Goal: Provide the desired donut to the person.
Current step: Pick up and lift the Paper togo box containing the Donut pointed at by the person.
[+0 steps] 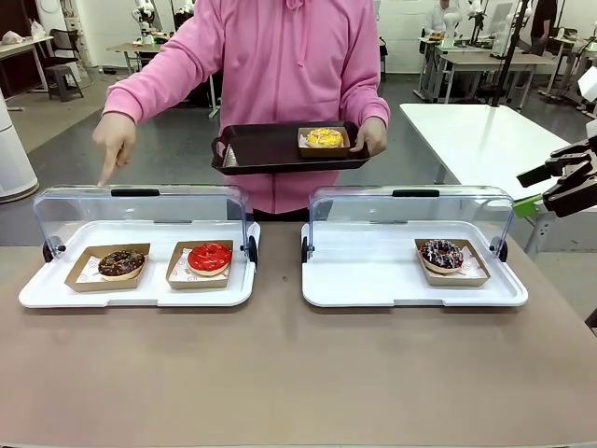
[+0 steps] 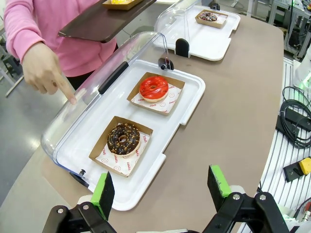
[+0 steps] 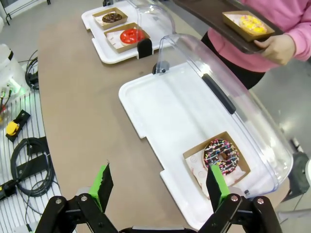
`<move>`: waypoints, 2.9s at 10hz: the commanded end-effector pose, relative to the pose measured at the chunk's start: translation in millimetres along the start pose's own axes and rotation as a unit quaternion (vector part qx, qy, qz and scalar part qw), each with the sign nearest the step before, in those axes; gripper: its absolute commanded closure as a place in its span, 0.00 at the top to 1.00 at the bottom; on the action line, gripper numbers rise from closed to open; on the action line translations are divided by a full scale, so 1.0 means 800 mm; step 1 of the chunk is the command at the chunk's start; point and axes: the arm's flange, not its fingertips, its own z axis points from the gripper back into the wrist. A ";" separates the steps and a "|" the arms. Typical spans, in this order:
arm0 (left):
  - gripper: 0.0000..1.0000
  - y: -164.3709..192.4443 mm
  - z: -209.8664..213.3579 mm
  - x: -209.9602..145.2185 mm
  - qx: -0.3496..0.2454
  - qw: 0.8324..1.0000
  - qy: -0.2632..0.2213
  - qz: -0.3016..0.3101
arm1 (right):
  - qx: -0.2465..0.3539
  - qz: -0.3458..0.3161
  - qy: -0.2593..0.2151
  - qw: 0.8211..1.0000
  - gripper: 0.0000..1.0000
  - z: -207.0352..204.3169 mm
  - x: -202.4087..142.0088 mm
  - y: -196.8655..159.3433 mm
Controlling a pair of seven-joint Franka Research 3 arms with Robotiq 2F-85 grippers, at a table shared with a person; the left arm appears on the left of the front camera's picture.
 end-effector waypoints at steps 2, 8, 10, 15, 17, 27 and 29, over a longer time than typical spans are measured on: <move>1.00 0.001 0.001 -0.003 -0.005 1.000 -0.008 -0.008 | 0.000 0.003 0.001 1.000 1.00 -0.001 -0.001 0.000; 1.00 0.001 0.001 -0.003 -0.005 1.000 -0.008 -0.008 | 0.000 0.003 0.001 1.000 1.00 -0.001 -0.001 0.000; 1.00 0.000 0.000 0.000 0.000 1.000 0.000 0.000 | 0.000 0.003 0.001 1.000 1.00 -0.001 -0.001 0.000; 1.00 0.005 -0.148 -0.004 -0.019 0.971 0.201 -0.131 | 0.000 0.003 0.001 1.000 1.00 -0.001 -0.001 0.000; 1.00 0.003 -0.190 -0.020 -0.055 0.951 0.262 -0.153 | 0.000 0.003 0.001 1.000 1.00 -0.001 -0.001 0.000; 1.00 0.085 -0.292 -0.051 -0.072 0.922 0.333 -0.182 | 0.000 0.003 0.001 1.000 1.00 -0.001 -0.001 0.000; 1.00 0.104 -0.304 -0.056 -0.049 0.924 0.321 -0.202 | 0.000 0.003 0.001 1.000 1.00 -0.001 -0.001 0.000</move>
